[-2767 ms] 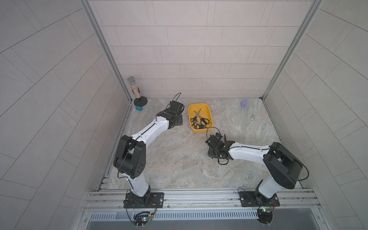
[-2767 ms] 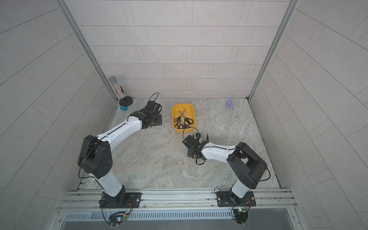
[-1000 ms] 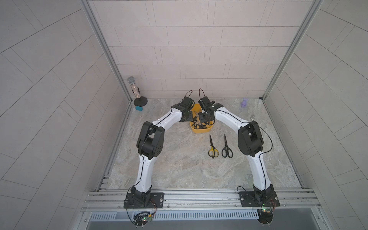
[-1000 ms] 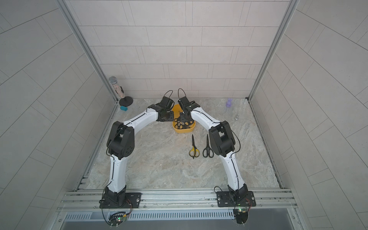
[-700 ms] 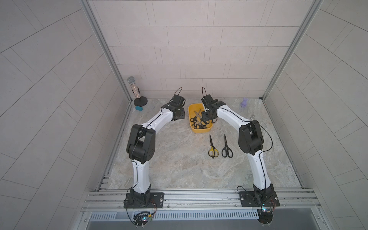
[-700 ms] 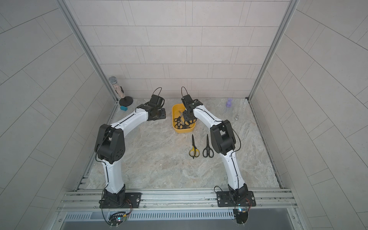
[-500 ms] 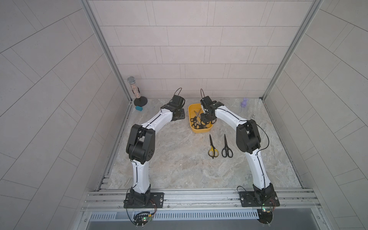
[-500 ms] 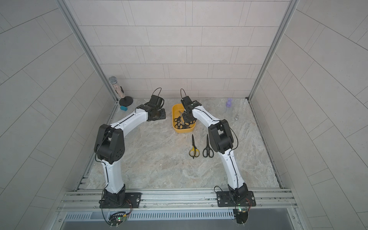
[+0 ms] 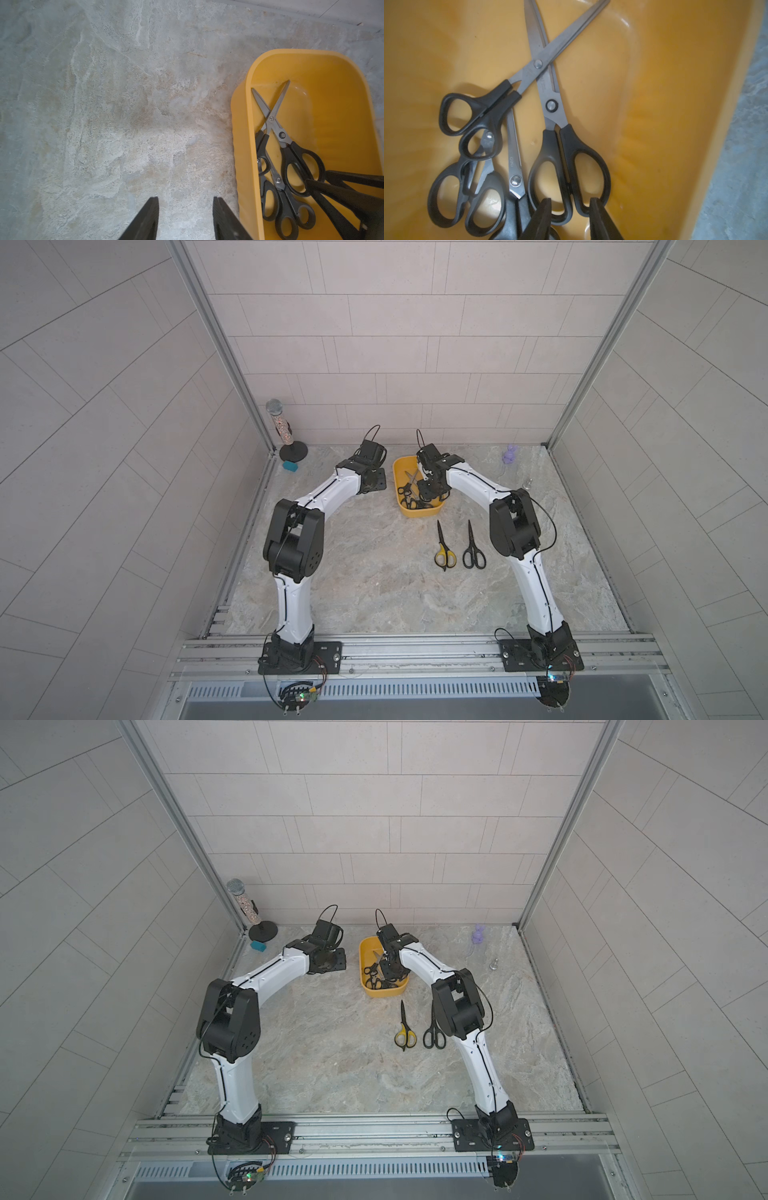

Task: Take the scissors out of the storage box
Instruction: Pick up the scissors from the storage box.

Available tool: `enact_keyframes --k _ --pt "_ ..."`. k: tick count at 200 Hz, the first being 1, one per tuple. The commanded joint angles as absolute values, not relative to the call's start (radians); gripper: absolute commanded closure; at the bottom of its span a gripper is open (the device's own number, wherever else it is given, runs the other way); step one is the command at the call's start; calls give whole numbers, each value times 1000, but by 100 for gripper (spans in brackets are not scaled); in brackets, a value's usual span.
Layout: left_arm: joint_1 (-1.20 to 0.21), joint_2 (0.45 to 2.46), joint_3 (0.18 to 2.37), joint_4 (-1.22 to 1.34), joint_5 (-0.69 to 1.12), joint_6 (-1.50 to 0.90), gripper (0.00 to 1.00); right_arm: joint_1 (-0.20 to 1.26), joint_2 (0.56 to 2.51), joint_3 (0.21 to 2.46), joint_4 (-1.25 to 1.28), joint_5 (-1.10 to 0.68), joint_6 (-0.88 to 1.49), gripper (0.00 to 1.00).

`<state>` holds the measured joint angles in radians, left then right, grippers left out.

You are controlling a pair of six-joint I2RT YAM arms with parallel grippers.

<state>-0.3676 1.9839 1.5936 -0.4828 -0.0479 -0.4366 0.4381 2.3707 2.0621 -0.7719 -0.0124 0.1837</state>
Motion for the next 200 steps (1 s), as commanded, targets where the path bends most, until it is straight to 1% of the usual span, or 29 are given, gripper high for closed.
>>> enact_keyframes --k 1,86,109,127,142,161,200 --pt "-367 1941 1581 -484 -58 -434 51 437 2409 2095 -788 -15 187 65" --pt "-358 1943 1577 -480 -58 -433 51 438 2455 2124 -797 -1 211 65" --pt "-356 1942 1574 -479 -58 -432 51 438 2492 2165 -829 -15 224 66" --pt "-354 1940 1570 -477 -58 -433 51 440 2538 2228 -886 -52 232 69" --pt "-351 1938 1569 -476 -57 -433 51 443 2567 2270 -923 -64 242 74" --pt "-348 1934 1566 -474 -57 -433 51 445 2576 2272 -924 -70 252 83" --pt "-344 1930 1561 -474 -55 -435 51 447 2566 2267 -921 -52 261 95"
